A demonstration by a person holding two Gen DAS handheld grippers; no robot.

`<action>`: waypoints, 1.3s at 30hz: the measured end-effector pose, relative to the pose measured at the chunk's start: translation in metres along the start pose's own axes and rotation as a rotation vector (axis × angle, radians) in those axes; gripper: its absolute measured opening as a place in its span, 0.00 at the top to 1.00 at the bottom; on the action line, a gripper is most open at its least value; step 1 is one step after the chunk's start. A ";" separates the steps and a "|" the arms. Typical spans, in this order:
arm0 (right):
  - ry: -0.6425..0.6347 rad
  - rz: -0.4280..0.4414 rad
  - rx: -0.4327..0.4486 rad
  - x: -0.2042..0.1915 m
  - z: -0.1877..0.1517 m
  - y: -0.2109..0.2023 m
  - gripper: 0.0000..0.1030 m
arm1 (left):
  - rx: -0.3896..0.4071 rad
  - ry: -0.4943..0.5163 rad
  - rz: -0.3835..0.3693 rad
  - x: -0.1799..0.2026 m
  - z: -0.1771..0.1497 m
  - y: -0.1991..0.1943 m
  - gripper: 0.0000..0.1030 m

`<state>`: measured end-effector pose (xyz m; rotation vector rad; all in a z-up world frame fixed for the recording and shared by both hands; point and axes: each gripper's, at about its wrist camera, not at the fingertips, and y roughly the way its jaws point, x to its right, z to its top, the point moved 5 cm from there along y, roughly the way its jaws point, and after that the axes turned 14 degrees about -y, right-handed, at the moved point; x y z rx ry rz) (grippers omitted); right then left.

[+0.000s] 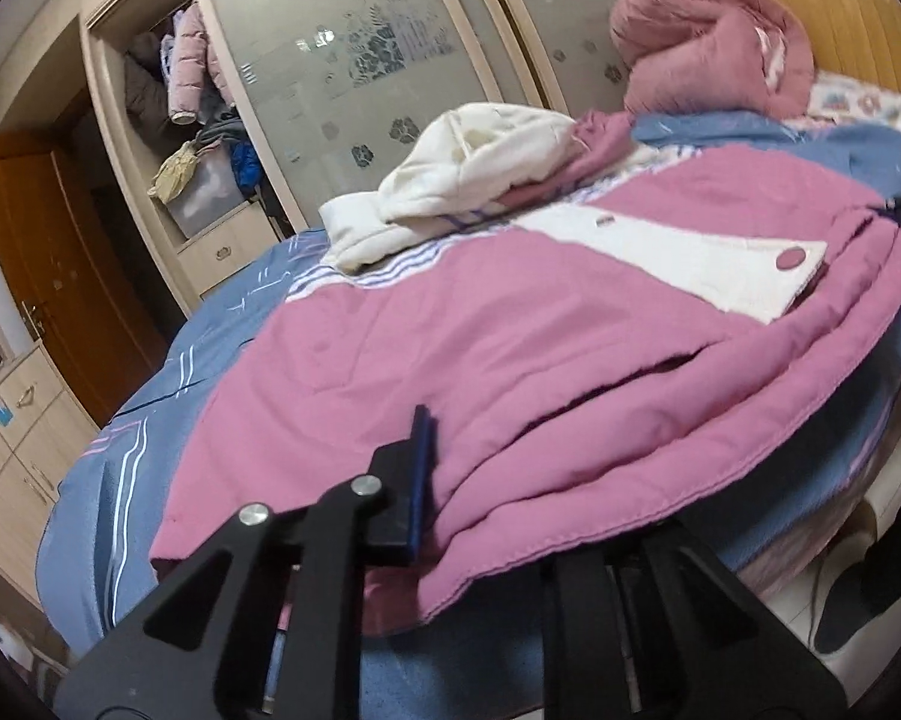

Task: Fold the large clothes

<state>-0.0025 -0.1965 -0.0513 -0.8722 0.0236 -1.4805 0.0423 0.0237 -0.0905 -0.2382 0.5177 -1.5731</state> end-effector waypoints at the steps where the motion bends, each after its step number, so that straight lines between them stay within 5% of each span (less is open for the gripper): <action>1: 0.030 0.013 0.000 0.003 0.001 0.000 0.92 | -0.004 -0.017 -0.006 0.000 0.002 0.000 0.86; 6: 0.204 0.090 0.020 0.020 0.015 -0.002 0.92 | -0.036 -0.088 -0.042 -0.006 0.024 0.003 0.86; 12: 0.238 0.067 0.119 0.043 0.058 -0.012 0.93 | 0.042 -0.110 -0.047 -0.016 0.076 -0.001 0.87; 21: 0.143 -0.070 0.260 0.088 0.158 0.008 0.94 | 0.208 -0.010 0.037 -0.023 0.184 0.030 0.87; 26: 0.073 -0.086 0.272 0.125 0.239 0.070 0.93 | 0.255 0.056 0.108 -0.035 0.255 0.090 0.82; 32: -0.006 -0.049 0.162 0.142 0.309 0.210 0.93 | 0.169 0.075 0.172 -0.046 0.320 0.216 0.61; 34: -0.002 -0.014 0.111 0.142 0.315 0.258 0.92 | 0.159 0.082 0.199 -0.051 0.333 0.253 0.39; 35: 0.002 -0.002 0.087 0.140 0.315 0.277 0.91 | 0.154 0.088 0.212 -0.052 0.336 0.270 0.35; 38: -0.006 -0.027 0.026 0.132 0.305 0.325 0.61 | 0.125 0.138 0.235 -0.048 0.333 0.318 0.07; 39: -0.011 -0.050 0.024 0.131 0.302 0.334 0.43 | 0.120 0.180 0.255 -0.044 0.329 0.333 0.02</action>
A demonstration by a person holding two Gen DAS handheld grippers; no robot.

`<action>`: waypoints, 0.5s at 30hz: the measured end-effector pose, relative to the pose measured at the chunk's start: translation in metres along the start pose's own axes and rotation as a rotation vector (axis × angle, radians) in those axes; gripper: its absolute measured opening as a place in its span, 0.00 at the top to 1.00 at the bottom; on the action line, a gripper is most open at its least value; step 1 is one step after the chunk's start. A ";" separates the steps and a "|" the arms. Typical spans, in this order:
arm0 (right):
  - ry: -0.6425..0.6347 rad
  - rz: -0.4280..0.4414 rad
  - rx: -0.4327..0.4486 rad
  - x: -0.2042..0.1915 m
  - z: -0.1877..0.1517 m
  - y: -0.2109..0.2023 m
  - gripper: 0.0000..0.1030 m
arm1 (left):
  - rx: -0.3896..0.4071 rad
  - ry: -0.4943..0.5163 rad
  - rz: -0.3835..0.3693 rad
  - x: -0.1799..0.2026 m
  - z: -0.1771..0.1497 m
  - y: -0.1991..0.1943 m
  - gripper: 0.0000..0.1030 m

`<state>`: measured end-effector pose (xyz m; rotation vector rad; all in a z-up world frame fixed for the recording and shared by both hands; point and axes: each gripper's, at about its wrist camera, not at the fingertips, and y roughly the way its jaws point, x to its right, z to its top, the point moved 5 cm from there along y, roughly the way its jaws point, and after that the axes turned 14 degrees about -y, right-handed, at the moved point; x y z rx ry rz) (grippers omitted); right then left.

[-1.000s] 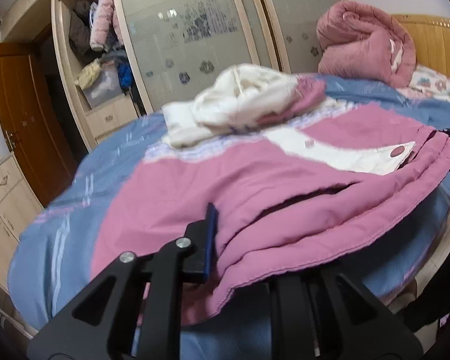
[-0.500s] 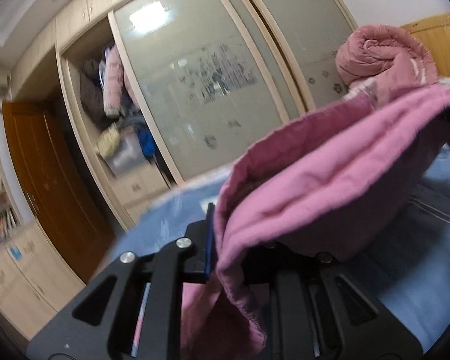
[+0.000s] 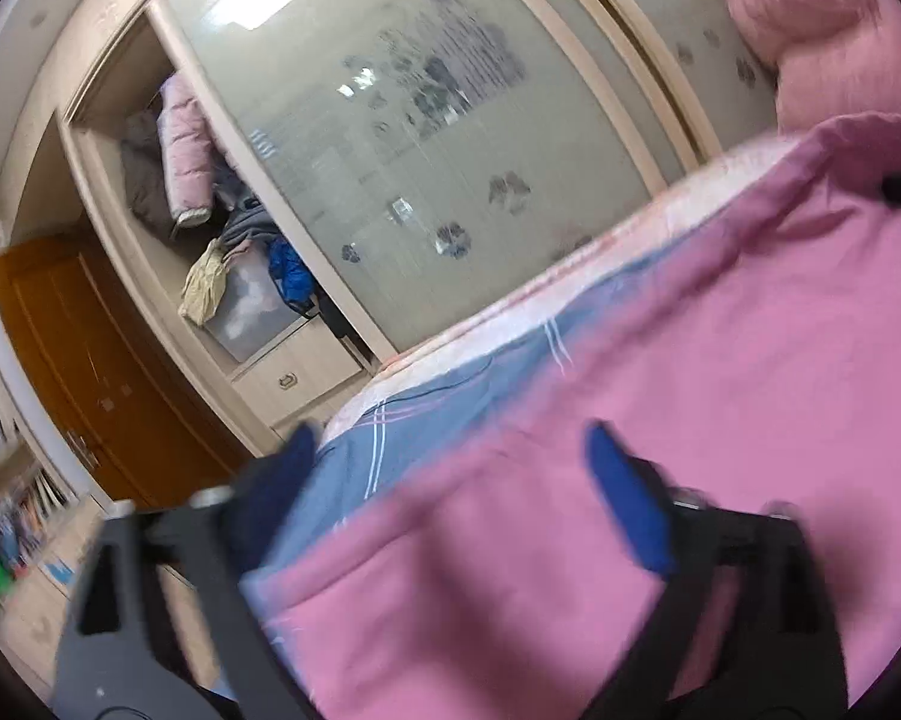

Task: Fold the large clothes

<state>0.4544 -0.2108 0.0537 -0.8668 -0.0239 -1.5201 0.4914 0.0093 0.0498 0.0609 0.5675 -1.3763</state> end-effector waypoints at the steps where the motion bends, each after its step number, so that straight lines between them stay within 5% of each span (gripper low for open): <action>1: 0.001 -0.022 -0.003 0.001 -0.004 0.008 0.33 | 0.008 0.040 0.011 0.007 -0.003 0.009 0.02; 3: 0.018 -0.028 -0.006 0.002 -0.007 0.014 0.23 | 0.025 0.095 0.038 0.014 -0.008 0.024 0.02; 6: 0.046 -0.097 -0.001 0.018 -0.006 0.018 0.03 | 0.033 -0.016 0.103 -0.009 0.000 0.033 0.02; 10: 0.115 -0.152 -0.085 0.057 -0.010 0.045 0.01 | 0.026 -0.283 0.137 -0.063 0.008 0.018 0.02; 15: 0.336 -0.185 -0.295 0.110 -0.051 0.082 0.01 | 0.050 -0.337 0.124 -0.098 -0.008 -0.045 0.02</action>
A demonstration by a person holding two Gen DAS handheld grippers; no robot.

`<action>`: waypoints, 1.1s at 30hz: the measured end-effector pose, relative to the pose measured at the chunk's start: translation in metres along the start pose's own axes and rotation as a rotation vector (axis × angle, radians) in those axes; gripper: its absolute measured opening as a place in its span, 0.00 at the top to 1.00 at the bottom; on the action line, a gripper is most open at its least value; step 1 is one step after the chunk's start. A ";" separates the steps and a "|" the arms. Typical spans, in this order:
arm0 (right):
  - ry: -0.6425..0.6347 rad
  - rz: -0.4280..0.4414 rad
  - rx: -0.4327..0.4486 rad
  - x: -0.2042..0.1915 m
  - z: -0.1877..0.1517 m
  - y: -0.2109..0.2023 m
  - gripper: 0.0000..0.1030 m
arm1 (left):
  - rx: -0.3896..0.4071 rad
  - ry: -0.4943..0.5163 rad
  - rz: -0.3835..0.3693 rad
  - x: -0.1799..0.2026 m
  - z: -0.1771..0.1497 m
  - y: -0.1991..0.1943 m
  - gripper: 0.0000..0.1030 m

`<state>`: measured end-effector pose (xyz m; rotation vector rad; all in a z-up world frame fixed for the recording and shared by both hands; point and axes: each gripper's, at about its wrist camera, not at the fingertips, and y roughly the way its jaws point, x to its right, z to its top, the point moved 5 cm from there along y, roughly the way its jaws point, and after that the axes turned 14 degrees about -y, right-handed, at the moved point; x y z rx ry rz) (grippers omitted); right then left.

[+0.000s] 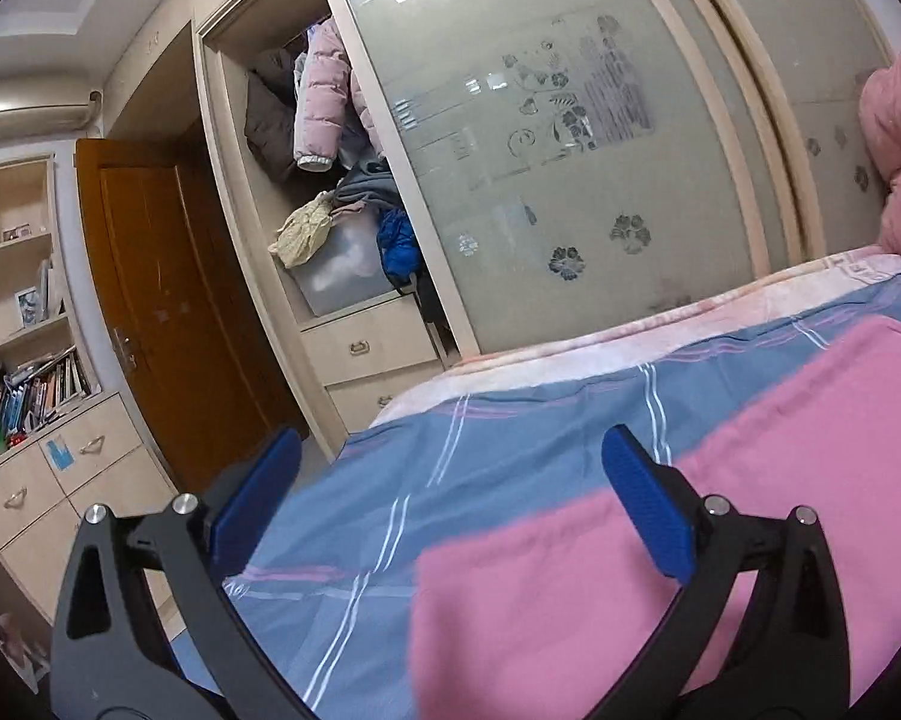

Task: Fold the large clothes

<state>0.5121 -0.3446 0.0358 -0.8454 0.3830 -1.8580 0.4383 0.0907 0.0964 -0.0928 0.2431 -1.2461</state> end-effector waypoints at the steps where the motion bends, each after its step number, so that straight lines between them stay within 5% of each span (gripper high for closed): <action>1: 0.046 -0.002 -0.006 0.008 -0.005 -0.002 0.01 | -0.004 0.001 -0.003 -0.007 -0.005 -0.011 0.02; 4: 0.115 0.045 0.108 0.011 -0.011 -0.038 0.01 | -0.048 -0.038 0.020 -0.044 -0.034 -0.039 0.02; 7: 0.138 0.218 0.248 -0.014 -0.006 -0.087 0.01 | -0.138 -0.180 0.007 -0.070 -0.062 -0.050 0.02; 11: 0.084 0.415 0.314 -0.078 0.013 -0.134 0.01 | -0.169 -0.184 -0.083 -0.041 -0.063 -0.045 0.02; 13: -0.002 0.444 0.320 -0.119 0.023 -0.143 0.01 | -0.192 -0.183 -0.175 -0.012 -0.062 -0.037 0.02; 15: -0.152 0.399 0.233 -0.160 0.018 -0.119 0.01 | -0.243 -0.162 -0.262 0.028 -0.067 -0.023 0.02; 18: -0.262 0.337 0.135 -0.174 -0.010 -0.068 0.01 | -0.268 -0.088 -0.244 0.066 -0.079 0.003 0.02; 20: -0.224 0.313 0.105 -0.156 -0.036 -0.035 0.01 | -0.249 -0.048 -0.254 0.081 -0.086 0.013 0.02; 23: -0.089 0.407 0.088 -0.133 -0.054 -0.009 0.01 | -0.210 -0.031 -0.308 0.094 -0.097 0.027 0.02; 33: -0.013 0.503 0.134 -0.129 -0.052 -0.026 0.01 | -0.243 -0.085 -0.249 0.078 -0.127 0.028 0.02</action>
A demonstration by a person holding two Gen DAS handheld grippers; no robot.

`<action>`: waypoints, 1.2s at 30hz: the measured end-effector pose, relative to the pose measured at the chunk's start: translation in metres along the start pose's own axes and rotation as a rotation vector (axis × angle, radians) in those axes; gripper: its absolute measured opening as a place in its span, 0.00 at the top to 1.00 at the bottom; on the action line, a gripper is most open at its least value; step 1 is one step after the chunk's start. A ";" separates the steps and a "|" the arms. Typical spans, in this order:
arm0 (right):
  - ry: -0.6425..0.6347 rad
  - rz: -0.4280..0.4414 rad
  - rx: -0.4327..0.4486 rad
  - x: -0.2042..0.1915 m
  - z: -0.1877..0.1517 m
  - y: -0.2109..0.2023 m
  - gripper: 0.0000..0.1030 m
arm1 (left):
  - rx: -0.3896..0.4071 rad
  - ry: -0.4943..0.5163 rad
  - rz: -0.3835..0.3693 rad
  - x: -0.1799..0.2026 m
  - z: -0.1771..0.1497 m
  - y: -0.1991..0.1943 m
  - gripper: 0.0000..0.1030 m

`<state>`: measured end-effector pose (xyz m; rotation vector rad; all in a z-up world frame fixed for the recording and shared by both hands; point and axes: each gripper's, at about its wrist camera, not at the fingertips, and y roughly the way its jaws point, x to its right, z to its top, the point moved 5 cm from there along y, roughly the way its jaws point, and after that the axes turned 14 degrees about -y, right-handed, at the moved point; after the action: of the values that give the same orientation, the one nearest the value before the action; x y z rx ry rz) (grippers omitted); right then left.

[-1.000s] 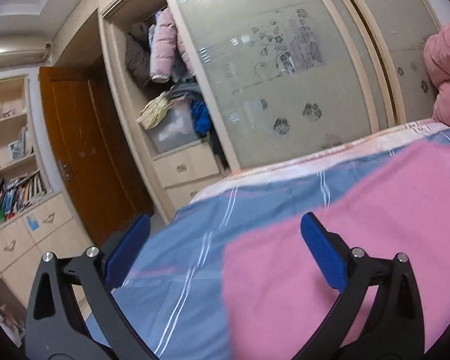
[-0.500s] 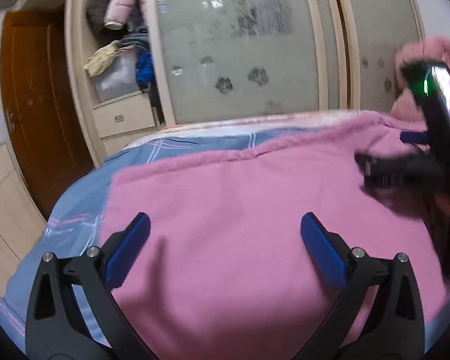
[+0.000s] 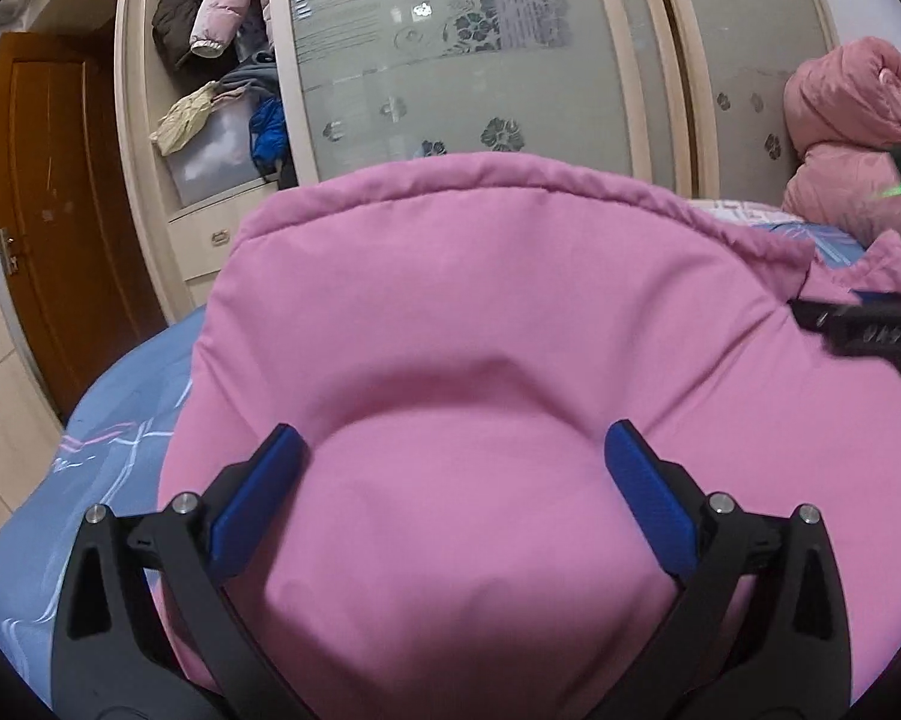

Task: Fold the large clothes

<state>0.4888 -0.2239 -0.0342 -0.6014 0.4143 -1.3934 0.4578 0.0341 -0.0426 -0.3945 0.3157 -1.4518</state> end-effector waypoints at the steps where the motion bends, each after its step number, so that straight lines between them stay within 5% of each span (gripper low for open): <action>1: 0.009 -0.001 0.040 0.000 0.001 -0.019 0.01 | -0.012 0.002 0.003 -0.003 -0.001 -0.007 0.02; 7: 0.048 0.036 0.260 -0.012 -0.055 -0.179 0.01 | -0.004 -0.048 -0.073 -0.032 -0.029 -0.109 0.02; 10: 0.045 0.025 0.247 -0.023 -0.105 -0.242 0.01 | -0.023 -0.091 -0.092 -0.039 -0.044 -0.161 0.02; 13: 0.054 -0.034 0.123 -0.039 -0.134 -0.272 0.01 | -0.094 -0.147 -0.158 -0.036 -0.059 -0.204 0.02; 18: 0.051 -0.097 0.071 -0.063 -0.150 -0.296 0.01 | -0.018 -0.081 -0.073 -0.024 -0.082 -0.259 0.02; 21: 0.007 -0.069 0.066 -0.076 -0.156 -0.304 0.01 | 0.012 -0.043 -0.095 -0.011 -0.087 -0.275 0.02; 32: -0.050 -0.034 0.078 -0.092 -0.160 -0.323 0.01 | 0.038 -0.085 -0.105 -0.010 -0.081 -0.287 0.02; 36: -0.038 -0.046 0.060 -0.087 -0.163 -0.319 0.01 | 0.094 -0.073 -0.027 -0.010 -0.081 -0.292 0.02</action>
<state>0.1275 -0.1839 0.0275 -0.5901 0.3293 -1.4310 0.1606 0.0164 0.0139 -0.3758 0.1835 -1.4694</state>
